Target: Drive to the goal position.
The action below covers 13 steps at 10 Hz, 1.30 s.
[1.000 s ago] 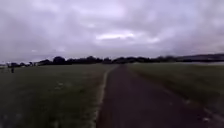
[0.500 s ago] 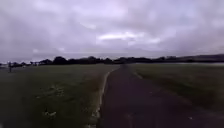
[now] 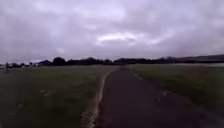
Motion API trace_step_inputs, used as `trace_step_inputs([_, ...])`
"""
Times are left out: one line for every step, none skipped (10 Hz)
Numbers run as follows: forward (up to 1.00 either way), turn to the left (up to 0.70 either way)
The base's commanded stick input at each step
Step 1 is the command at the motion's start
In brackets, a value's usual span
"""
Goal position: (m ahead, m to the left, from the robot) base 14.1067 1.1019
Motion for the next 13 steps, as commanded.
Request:
trace_step_inputs([0.5, -0.25])
trace_step_inputs([0.5, -0.25])
trace_step_inputs([0.5, -0.25])
trace_step_inputs([0.5, 0.0])
trace_step_inputs([0.5, 0.0])
trace_step_inputs([0.5, 0.0])
trace_step_inputs([0.5, 0.0])
trace_step_inputs([0.5, 0.0])
trace_step_inputs([0.5, 0.0])
trace_step_inputs([0.5, 0.0])
trace_step_inputs([0.5, 0.0])
trace_step_inputs([0.5, 0.14])
trace_step_inputs([0.5, 0.2])
